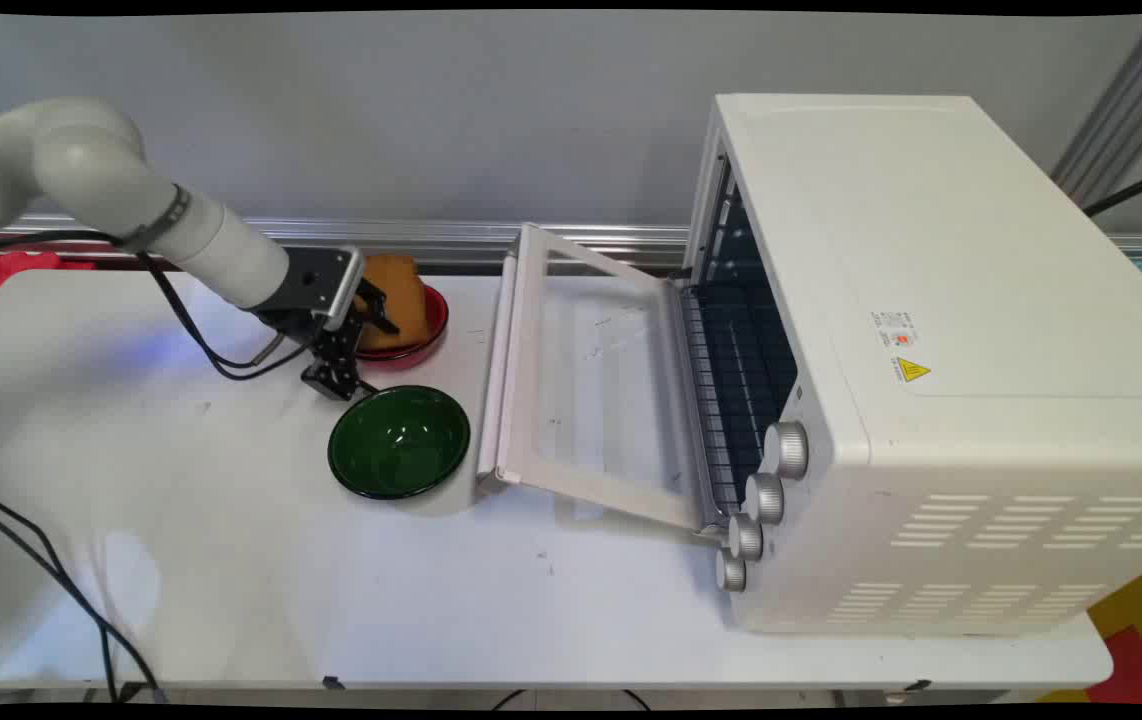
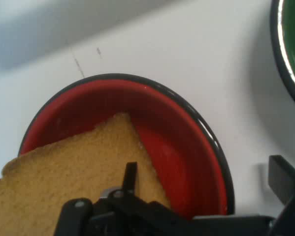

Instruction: Close the oven

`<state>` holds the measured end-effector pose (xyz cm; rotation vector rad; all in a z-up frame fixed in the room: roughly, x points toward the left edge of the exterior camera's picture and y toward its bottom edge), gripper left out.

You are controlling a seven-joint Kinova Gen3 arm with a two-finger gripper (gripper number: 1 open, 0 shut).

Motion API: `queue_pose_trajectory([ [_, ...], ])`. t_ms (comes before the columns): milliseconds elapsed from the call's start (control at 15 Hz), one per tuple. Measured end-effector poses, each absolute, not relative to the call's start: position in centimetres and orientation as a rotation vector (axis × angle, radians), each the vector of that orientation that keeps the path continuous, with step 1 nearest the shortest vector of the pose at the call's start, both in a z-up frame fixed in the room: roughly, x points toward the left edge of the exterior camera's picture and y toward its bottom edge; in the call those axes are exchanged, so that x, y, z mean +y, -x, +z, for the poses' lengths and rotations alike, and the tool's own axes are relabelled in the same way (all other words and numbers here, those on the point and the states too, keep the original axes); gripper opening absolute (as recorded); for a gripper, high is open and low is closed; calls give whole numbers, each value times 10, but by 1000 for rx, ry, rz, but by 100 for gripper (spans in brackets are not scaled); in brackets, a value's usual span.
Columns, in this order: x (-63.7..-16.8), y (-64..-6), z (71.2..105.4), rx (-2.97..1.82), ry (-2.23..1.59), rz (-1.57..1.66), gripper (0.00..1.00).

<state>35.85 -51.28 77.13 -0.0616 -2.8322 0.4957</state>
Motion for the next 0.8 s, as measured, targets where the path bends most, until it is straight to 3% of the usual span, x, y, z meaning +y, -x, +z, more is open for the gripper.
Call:
queue_pose_trajectory([
  [800,-517,-354,859,-2692,-344,320,100],
])
